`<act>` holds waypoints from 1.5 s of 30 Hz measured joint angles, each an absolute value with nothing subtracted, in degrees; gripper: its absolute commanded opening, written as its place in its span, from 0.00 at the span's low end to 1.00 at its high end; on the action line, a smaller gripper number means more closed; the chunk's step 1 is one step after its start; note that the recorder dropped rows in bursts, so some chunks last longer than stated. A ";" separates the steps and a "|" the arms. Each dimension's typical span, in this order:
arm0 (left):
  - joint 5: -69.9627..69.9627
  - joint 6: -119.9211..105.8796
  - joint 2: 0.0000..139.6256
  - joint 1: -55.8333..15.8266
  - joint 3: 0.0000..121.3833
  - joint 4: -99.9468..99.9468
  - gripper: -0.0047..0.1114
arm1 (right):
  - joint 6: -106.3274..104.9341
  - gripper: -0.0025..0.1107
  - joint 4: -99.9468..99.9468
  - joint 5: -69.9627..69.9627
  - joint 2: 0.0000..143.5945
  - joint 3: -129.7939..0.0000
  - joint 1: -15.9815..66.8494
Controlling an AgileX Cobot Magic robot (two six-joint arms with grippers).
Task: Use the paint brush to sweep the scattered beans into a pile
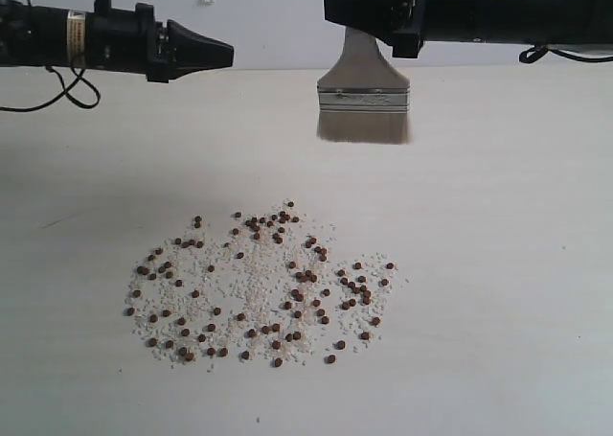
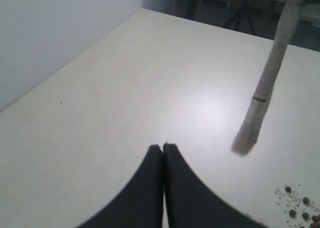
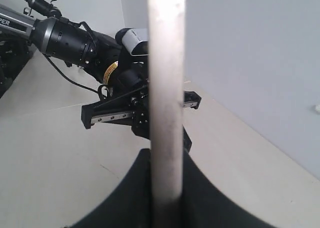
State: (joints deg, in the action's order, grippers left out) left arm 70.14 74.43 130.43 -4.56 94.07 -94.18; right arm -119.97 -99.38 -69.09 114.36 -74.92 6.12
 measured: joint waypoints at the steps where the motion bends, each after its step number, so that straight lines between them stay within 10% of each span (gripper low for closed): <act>1: 70.14 75.27 130.43 -3.87 94.07 -94.32 0.04 | -119.97 0.02 -99.38 -69.09 114.36 -74.92 6.12; 9: 66.78 77.46 126.45 -1.27 90.80 -96.08 0.04 | -119.97 0.02 -99.38 -69.09 114.36 -74.92 6.12; 19: 17.65 62.49 92.71 -7.93 61.06 -78.39 0.04 | -119.65 0.02 -99.38 -69.19 114.36 -74.92 6.12; 28: 21.41 0.44 51.22 -8.59 27.90 -8.63 0.04 | -113.66 0.02 -99.38 -69.29 114.36 -74.92 6.39; 45: 20.34 -14.51 0.53 -1.97 4.56 13.61 0.04 | -106.42 0.02 -95.02 -69.29 114.36 -74.92 7.15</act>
